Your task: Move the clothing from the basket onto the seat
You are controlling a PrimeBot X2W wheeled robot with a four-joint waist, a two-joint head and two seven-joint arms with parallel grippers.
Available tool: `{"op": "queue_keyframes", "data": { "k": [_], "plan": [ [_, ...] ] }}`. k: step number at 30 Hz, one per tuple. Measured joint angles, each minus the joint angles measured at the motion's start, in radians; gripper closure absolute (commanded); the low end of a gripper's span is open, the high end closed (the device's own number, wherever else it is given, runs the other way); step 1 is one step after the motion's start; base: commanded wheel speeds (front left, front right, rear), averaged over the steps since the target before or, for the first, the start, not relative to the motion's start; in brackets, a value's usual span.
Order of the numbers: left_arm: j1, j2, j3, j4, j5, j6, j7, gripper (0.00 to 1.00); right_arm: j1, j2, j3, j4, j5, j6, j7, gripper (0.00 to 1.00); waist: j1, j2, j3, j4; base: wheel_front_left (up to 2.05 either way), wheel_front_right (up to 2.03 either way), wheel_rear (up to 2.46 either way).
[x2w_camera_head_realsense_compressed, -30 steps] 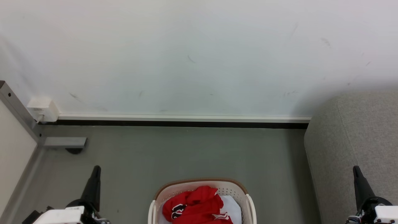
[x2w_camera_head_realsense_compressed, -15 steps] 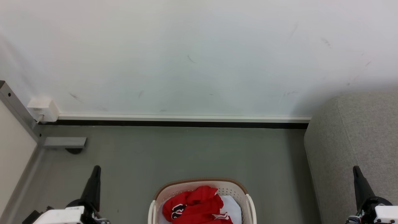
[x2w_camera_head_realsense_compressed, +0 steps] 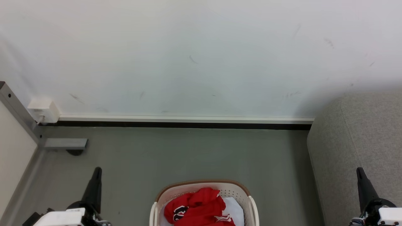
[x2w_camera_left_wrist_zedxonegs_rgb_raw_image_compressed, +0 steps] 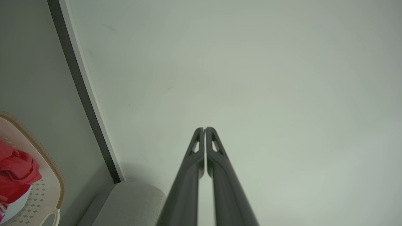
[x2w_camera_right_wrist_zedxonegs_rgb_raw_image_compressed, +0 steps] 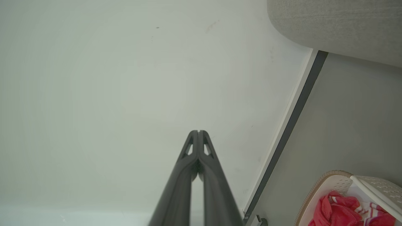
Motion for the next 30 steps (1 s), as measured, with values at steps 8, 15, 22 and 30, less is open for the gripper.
{"op": "queue_keyframes", "data": {
  "k": [8,15,22,30],
  "plan": [
    [0.000,0.000,0.000,0.000,0.000,0.000,0.000,1.00,0.000,0.000,0.000,0.000,0.000,0.000,0.000,1.00,0.0000,0.0000,0.000,0.000,0.00,0.00,0.00],
    [0.026,-0.007,-0.002,0.032,0.001,0.003,-0.001,0.00,0.027,0.013,0.005,0.030,0.000,-0.003,-0.001,0.00,0.0000,0.0000,0.000,0.000,0.00,0.00,0.00],
    [0.044,-0.009,-0.022,0.039,0.015,0.006,-0.029,0.00,0.046,0.016,0.026,0.038,-0.018,-0.003,-0.028,0.00,0.0000,0.0000,0.001,0.000,0.00,0.00,0.00],
    [0.046,-0.009,-0.032,0.032,0.090,0.006,-0.069,0.00,0.046,0.009,0.047,0.013,-0.148,-0.003,-0.068,0.00,0.0000,0.0000,0.001,-0.002,0.00,0.00,0.00]
  ]
}}
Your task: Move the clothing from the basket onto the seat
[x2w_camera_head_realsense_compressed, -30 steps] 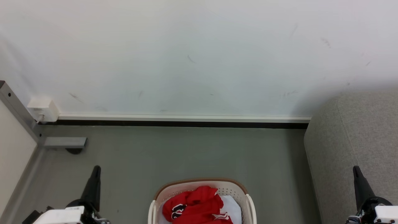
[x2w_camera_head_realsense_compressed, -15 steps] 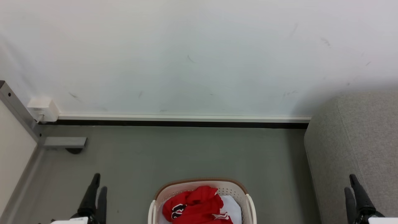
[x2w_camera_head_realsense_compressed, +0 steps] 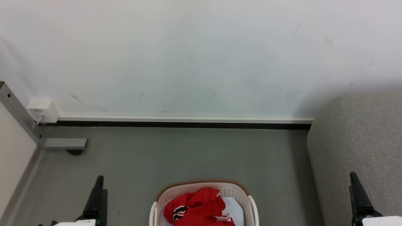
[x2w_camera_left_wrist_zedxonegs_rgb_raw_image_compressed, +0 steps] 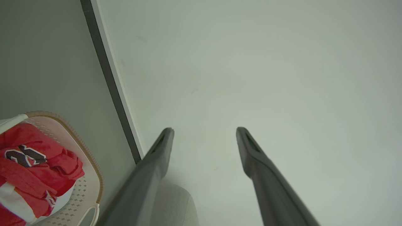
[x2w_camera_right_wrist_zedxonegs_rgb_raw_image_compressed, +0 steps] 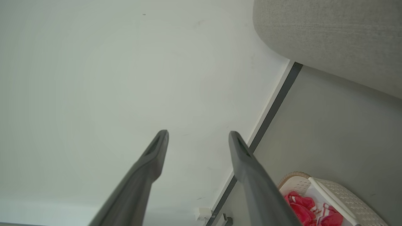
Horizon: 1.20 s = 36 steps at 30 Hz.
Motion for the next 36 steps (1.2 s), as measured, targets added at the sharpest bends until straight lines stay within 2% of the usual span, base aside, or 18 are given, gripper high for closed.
{"op": "queue_keyframes", "data": {
  "k": [9,19,36],
  "plan": [
    [0.004,0.000,-0.011,-0.024,0.159,0.009,-0.037,0.00,0.000,-0.010,0.029,-0.039,-0.239,0.000,-0.039,0.00,0.0000,0.0000,0.000,-0.002,0.00,0.00,0.00],
    [0.014,0.001,-0.043,-0.060,0.390,0.032,-0.075,0.00,0.001,-0.041,0.077,-0.063,-0.478,0.000,-0.076,0.00,0.0000,0.0000,0.002,-0.006,0.00,0.00,0.00],
    [0.033,0.004,-0.072,-0.072,0.753,0.063,-0.133,0.00,0.000,-0.064,0.126,-0.051,-0.750,0.000,-0.136,0.00,0.0001,0.0000,0.003,-0.015,0.00,0.00,0.00]
  ]
}}
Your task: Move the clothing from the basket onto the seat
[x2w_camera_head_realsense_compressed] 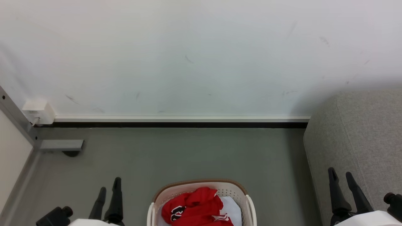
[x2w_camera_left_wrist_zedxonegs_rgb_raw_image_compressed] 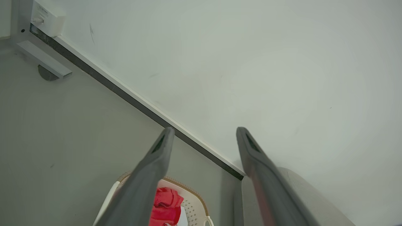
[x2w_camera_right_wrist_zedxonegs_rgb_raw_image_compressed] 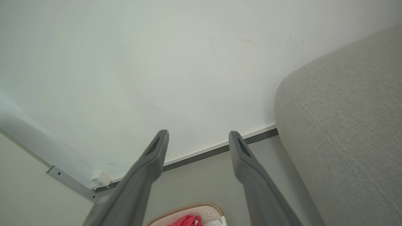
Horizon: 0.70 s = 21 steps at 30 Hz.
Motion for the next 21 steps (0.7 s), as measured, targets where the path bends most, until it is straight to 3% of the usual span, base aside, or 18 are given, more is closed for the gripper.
{"op": "queue_keyframes", "data": {
  "k": [9,21],
  "plan": [
    [0.014,0.010,-0.006,-0.022,0.139,0.043,-0.026,0.00,-0.001,-0.016,0.010,0.017,-0.112,0.000,-0.026,0.00,0.0000,0.0000,-0.001,-0.004,0.00,0.00,0.00],
    [0.028,0.036,-0.001,-0.041,0.265,0.061,-0.058,0.00,-0.001,-0.023,0.029,0.031,-0.236,0.001,-0.057,0.00,0.0000,0.0000,0.001,-0.013,0.00,0.00,0.00]
  ]
}}
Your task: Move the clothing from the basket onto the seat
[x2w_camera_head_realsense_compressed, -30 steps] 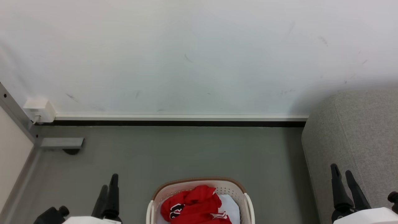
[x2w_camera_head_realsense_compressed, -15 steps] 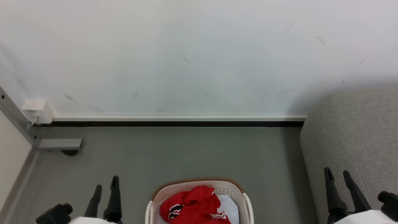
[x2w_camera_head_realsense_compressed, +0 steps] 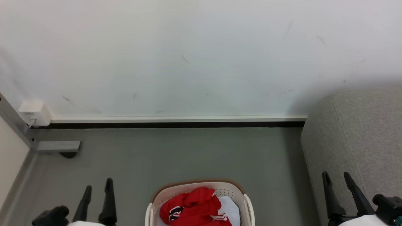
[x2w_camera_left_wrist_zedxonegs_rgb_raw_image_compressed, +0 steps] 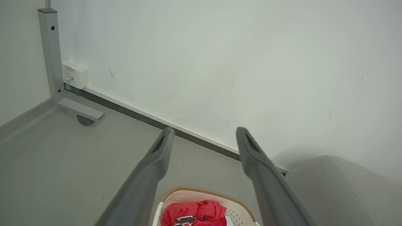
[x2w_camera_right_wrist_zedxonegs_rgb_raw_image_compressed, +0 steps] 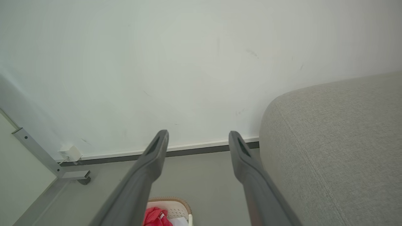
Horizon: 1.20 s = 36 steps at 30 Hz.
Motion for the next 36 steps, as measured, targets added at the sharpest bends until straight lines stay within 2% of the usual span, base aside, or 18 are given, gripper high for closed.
{"op": "queue_keyframes", "data": {
  "k": [13,36],
  "plan": [
    [0.024,0.008,0.016,-0.003,0.124,0.010,-0.032,0.00,0.000,-0.009,0.009,0.016,-0.125,0.001,-0.031,0.00,0.0000,0.0000,0.002,-0.007,0.00,0.00,0.00],
    [0.051,0.000,0.046,-0.004,0.312,-0.020,-0.078,0.00,0.002,-0.007,0.007,0.026,-0.274,0.001,-0.081,0.00,0.0000,0.0000,-0.001,-0.019,0.00,0.00,0.00]
  ]
}}
